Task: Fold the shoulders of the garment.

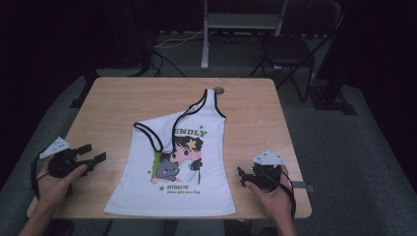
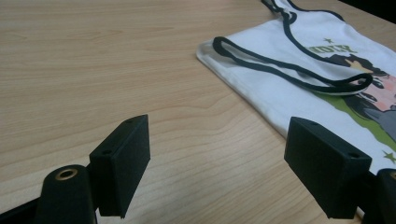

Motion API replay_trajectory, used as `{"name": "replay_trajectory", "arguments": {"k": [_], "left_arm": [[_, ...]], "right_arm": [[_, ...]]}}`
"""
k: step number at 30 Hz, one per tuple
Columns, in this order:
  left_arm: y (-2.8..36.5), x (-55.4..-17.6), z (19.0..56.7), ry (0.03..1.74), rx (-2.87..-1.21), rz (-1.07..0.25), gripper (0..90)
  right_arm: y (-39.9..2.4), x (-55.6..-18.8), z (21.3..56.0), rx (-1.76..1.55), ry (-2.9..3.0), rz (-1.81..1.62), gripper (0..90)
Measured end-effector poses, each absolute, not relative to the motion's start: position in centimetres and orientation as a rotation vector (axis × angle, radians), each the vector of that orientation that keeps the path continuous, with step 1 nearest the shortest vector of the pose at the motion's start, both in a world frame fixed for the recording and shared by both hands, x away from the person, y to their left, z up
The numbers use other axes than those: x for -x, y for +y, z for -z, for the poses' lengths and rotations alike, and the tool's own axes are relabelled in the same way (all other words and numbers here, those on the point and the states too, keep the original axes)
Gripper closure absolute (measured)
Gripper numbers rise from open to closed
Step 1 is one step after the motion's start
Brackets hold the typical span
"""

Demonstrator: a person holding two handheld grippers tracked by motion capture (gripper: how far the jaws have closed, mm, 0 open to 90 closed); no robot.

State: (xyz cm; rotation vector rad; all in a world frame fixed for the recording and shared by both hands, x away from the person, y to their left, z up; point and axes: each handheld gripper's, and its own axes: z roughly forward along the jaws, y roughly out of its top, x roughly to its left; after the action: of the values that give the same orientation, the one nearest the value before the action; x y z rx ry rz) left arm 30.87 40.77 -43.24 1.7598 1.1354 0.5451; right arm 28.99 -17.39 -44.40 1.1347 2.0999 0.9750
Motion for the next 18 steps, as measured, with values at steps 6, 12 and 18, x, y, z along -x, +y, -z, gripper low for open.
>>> {"name": "replay_trajectory", "arguments": {"k": [6, 12, 18], "left_arm": [[40.92, -30.61, 43.61, 1.142, -1.758, -0.575, 22.1], [40.97, -30.48, 43.67, 1.140, -1.759, -0.594, 22.1], [40.86, -30.31, 43.67, 1.140, -1.765, -0.603, 22.1]], "right_arm": [[-17.39, -29.00, 44.40, -1.133, 2.101, -0.978, 10.5], [-17.39, -29.00, 44.40, -1.133, 2.103, -0.979, 10.5], [-17.38, -29.07, 44.41, -1.129, 2.109, -0.980, 10.5]]}}
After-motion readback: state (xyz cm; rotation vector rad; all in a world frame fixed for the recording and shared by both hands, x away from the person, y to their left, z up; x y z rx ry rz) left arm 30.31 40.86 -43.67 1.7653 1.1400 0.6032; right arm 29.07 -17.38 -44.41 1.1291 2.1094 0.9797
